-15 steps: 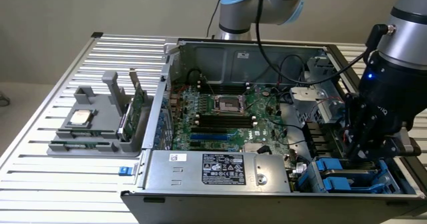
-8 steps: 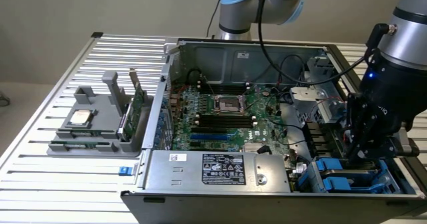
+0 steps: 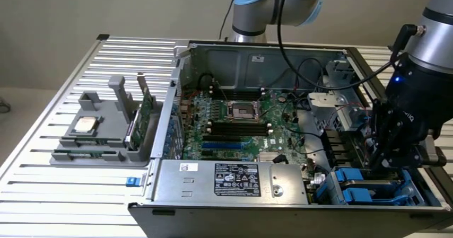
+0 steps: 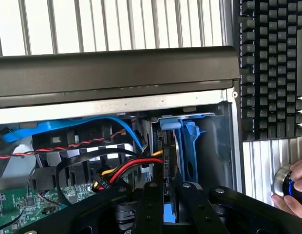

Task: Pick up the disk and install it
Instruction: 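Insert the first disk wire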

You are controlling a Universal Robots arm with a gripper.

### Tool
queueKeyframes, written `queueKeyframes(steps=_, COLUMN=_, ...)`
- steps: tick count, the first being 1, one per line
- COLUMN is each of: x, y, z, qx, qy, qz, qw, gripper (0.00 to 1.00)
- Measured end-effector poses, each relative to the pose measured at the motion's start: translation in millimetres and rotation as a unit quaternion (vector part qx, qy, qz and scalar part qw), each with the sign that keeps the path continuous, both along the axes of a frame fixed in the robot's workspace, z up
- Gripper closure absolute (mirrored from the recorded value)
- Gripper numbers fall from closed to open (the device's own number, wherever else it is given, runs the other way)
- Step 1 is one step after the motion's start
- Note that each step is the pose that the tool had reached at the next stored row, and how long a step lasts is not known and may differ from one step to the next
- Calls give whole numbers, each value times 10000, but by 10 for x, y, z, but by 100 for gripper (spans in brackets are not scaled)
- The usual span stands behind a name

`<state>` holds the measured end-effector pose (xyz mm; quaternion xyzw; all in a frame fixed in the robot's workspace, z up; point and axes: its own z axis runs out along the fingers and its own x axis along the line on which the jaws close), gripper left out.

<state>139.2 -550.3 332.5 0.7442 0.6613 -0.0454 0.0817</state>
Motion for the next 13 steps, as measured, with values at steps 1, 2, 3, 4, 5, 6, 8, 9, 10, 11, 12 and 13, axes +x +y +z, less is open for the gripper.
queueKeyframes(steps=1, x=7, y=0, z=-2, qx=0, qy=0, qz=-25, qw=10000, gripper=83)
queueKeyframes(steps=2, x=14, y=0, z=-3, qx=0, qy=0, qz=-48, qw=10000, gripper=83)
queueKeyframes(steps=3, x=23, y=0, z=-5, qx=-1, qy=0, qz=-68, qw=10000, gripper=83)
queueKeyframes(steps=4, x=32, y=0, z=-7, qx=-1, qy=0, qz=-85, qw=10000, gripper=83)
queueKeyframes(steps=5, x=40, y=0, z=-10, qx=-1, qy=0, qz=-101, qw=9999, gripper=83)
queueKeyframes(steps=6, x=45, y=0, z=-12, qx=-1, qy=1, qz=-120, qw=9999, gripper=83)
queueKeyframes(steps=8, x=46, y=0, z=-16, qx=-2, qy=20, qz=-167, qw=9999, gripper=83)
queueKeyframes(steps=9, x=46, y=0, z=-18, qx=-2, qy=36, qz=-181, qw=9998, gripper=83)
queueKeyframes(steps=10, x=46, y=0, z=-20, qx=-1, qy=58, qz=-193, qw=9998, gripper=83)
queueKeyframes(steps=11, x=46, y=0, z=-20, qx=-2, qy=82, qz=-204, qw=9998, gripper=83)
queueKeyframes(steps=12, x=47, y=0, z=-20, qx=-2, qy=106, qz=-211, qw=9997, gripper=83)
queueKeyframes(steps=13, x=52, y=-1, z=-20, qx=-2, qy=127, qz=-214, qw=9997, gripper=83)
